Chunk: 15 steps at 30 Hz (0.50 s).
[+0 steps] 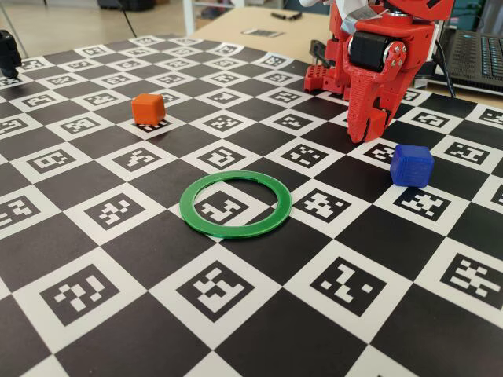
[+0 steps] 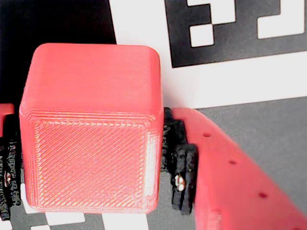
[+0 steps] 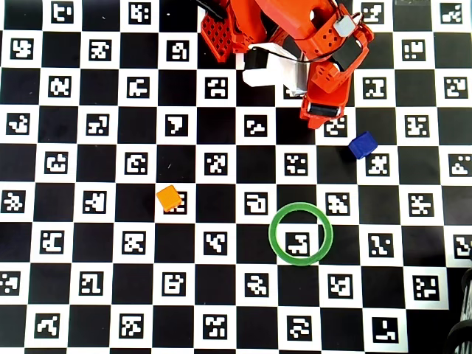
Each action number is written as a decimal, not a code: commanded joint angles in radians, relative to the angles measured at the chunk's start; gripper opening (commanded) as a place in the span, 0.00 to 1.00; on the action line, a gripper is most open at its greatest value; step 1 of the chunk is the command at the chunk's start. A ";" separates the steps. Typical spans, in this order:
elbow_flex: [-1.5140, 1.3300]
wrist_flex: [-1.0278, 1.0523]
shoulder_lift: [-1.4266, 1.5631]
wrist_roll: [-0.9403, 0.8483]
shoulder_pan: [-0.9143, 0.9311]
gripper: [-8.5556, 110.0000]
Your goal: Grab the red cube then put it in the green circle then put the blue cube on top and finally the orange cube on top
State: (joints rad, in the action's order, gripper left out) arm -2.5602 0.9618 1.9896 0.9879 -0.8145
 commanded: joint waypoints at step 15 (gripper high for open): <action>0.155 0.084 0.008 -0.078 0.080 0.18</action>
State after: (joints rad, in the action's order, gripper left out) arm -2.4850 1.0262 1.9942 0.9327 -0.7501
